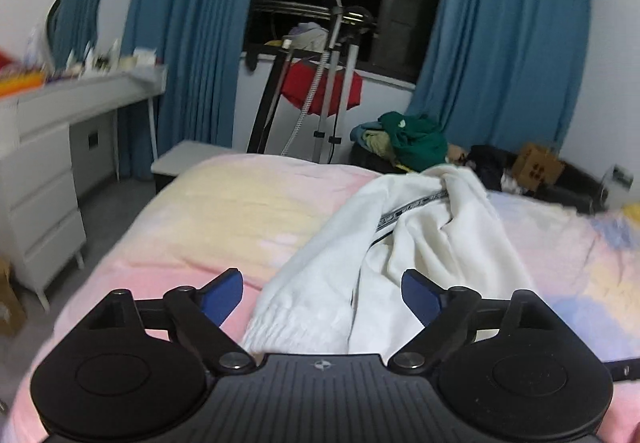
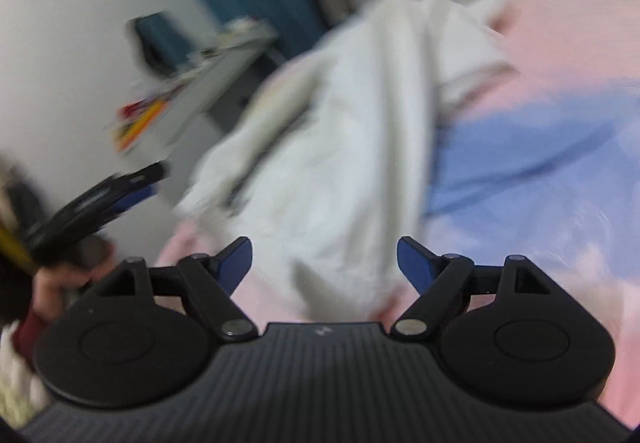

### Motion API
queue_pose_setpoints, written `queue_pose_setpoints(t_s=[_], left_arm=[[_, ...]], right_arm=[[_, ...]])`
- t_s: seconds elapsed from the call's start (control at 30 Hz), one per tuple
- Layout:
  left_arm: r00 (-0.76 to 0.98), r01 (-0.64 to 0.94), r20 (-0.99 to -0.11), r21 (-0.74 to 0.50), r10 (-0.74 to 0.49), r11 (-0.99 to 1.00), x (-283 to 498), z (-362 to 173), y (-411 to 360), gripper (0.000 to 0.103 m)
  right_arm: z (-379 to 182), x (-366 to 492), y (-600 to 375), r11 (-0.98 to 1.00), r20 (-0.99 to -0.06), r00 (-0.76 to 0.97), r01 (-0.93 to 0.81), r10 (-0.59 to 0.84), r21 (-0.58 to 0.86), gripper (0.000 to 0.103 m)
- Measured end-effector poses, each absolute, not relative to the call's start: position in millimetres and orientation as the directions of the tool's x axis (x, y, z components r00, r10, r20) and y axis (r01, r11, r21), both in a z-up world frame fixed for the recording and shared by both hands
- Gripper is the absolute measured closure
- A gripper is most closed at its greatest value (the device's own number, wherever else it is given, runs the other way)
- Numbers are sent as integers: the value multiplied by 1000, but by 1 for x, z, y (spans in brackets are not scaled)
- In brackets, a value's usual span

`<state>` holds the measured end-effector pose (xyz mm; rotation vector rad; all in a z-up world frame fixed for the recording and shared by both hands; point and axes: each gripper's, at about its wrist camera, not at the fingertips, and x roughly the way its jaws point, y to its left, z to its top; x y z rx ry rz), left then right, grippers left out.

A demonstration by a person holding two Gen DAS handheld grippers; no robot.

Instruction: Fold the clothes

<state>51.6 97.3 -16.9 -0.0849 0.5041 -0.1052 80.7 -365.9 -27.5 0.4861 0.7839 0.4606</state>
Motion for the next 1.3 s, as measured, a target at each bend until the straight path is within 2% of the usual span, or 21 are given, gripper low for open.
queue_pose_setpoints(t_s=[0.07, 0.2, 0.3, 0.37, 0.4, 0.43, 0.47, 0.5, 0.6, 0.63, 0.77, 0.9, 1.0, 1.13, 1.23, 1.3], left_arm=[[851, 103, -512, -56, -117, 993, 63, -25, 88, 15], [817, 76, -575, 37, -41, 996, 86, -47, 80, 15], [791, 46, -611, 42, -10, 998, 101, -61, 81, 16], [778, 45, -629, 22, -21, 999, 107, -67, 82, 23], [780, 46, -625, 6, -32, 999, 108, -67, 82, 31], [782, 48, -621, -9, -43, 999, 108, -67, 83, 39], [785, 49, -618, -24, -54, 998, 109, -66, 83, 46], [787, 51, -614, -39, -64, 998, 109, -66, 84, 60], [799, 32, -590, -150, -116, 988, 111, -55, 93, 84], [802, 22, -583, -188, -129, 982, 111, -48, 98, 87], [840, -14, -519, -313, -159, 950, 112, -5, 127, 89], [862, -57, -490, -344, -127, 937, 130, 50, 173, 89], [882, -89, -468, -287, -58, 954, 144, 94, 206, 89], [885, -144, -461, -140, 64, 980, 171, 124, 244, 89], [855, -198, -499, -58, 144, 978, 199, 102, 273, 89], [825, -227, -540, -46, 167, 973, 213, 71, 292, 88]], right_arm=[[-40, 89, -371, 791, -573, 617, -138, 539, 596, 19], [-61, 105, -371, 690, -525, 584, -84, 619, 719, 20], [-67, 118, -359, 725, -560, 583, -72, 588, 685, 20], [-71, 125, -350, 750, -582, 579, -80, 571, 656, 20], [-73, 128, -346, 762, -592, 576, -85, 563, 642, 21], [-73, 127, -344, 762, -585, 583, -94, 563, 641, 25], [-72, 127, -342, 762, -578, 590, -102, 564, 639, 38], [-72, 124, -344, 756, -571, 595, -96, 565, 648, 55], [-71, 116, -349, 724, -542, 611, -75, 577, 686, 76], [-71, 113, -350, 704, -531, 613, -60, 585, 707, 77], [-56, 101, -337, 597, -424, 619, -91, 661, 797, 81], [-37, 99, -296, 503, -317, 610, -156, 726, 850, 84], [-40, 105, -238, 395, -236, 557, -183, 796, 900, 86], [-47, 126, -143, 315, -190, 448, -224, 874, 922, 86], [-57, 142, -79, 314, -204, 395, -238, 896, 919, 86], [-68, 147, -49, 355, -253, 374, -235, 892, 905, 86]])
